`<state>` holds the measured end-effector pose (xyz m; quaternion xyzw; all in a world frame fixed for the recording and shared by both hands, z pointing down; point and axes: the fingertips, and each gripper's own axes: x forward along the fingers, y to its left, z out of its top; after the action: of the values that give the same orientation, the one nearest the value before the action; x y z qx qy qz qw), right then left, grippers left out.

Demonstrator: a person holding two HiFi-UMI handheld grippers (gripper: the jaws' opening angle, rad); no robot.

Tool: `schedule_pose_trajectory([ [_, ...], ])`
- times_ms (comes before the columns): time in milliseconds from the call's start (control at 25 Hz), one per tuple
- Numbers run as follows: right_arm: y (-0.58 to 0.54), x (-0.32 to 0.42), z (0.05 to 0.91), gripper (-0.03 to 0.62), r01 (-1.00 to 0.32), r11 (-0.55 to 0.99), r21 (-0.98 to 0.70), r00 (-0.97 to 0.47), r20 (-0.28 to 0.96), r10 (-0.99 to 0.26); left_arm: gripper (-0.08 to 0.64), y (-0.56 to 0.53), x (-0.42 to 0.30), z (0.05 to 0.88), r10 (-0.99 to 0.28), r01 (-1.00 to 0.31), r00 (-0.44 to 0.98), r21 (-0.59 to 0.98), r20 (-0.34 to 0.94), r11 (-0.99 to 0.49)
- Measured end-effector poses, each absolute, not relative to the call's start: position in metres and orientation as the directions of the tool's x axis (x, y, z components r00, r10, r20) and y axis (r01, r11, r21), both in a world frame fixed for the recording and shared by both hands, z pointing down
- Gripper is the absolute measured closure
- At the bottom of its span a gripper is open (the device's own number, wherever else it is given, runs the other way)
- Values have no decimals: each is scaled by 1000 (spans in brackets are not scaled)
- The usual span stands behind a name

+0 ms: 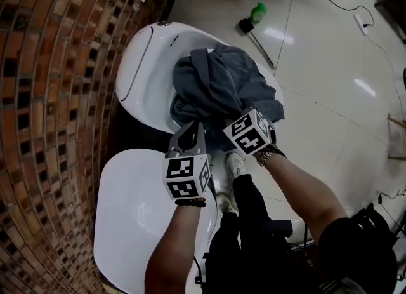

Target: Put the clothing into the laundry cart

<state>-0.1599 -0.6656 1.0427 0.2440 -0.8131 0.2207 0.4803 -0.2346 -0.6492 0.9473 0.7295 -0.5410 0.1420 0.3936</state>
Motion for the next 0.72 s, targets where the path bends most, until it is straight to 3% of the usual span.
schedule_pose_trajectory([
  [400,-634,-142,874,506,-627,776,-65,-533,763,-367,557,-612,-204,822,-749,-918,375,330,546,-219],
  [720,-551,-83,726,508,-712,702,19,-545,615,-569,557,-526,-163,721,-796,-907,417,252,439,-336],
])
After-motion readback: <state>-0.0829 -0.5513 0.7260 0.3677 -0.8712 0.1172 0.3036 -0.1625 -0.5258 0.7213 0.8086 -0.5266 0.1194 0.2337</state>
